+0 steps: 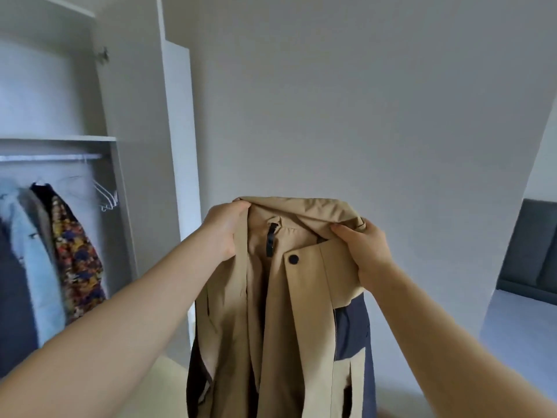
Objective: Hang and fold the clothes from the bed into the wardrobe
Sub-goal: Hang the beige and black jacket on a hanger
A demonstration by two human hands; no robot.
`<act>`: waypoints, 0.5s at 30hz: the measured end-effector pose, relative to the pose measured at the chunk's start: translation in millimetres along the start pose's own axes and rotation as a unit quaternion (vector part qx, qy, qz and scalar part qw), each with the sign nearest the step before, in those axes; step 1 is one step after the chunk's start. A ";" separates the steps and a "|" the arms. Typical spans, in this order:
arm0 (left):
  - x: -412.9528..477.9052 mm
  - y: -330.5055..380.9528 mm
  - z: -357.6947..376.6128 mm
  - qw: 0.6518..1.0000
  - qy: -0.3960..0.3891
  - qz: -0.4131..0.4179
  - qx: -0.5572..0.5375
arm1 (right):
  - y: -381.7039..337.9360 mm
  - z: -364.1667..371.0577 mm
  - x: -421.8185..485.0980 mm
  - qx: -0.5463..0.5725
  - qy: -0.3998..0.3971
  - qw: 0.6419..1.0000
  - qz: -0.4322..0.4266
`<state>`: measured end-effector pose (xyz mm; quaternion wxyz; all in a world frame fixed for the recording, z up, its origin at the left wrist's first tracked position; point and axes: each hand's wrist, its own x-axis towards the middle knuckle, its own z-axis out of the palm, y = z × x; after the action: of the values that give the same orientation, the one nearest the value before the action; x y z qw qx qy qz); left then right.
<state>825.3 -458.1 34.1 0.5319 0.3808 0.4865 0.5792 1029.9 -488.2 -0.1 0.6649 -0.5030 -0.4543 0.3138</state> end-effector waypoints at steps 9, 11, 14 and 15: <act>56.6 10.8 -129.1 0.991 0.128 0.004 -0.035 | 48.7 162.8 24.8 0.033 -0.137 0.989 0.045; 71.8 14.4 -156.1 0.985 0.169 0.020 -0.036 | 59.8 201.4 32.1 0.044 -0.175 0.982 0.059; 92.2 17.5 -185.6 0.978 0.202 0.034 -0.040 | 73.8 245.1 42.6 0.058 -0.223 0.971 0.068; 99.5 18.3 -192.5 0.977 0.206 0.039 -0.037 | 77.2 256.5 47.3 0.061 -0.235 0.968 0.070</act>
<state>621.9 -389.7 -1.4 0.4109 0.2522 0.5486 0.6831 815.5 -325.5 -39.3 0.5451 -0.4046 -0.5415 0.4960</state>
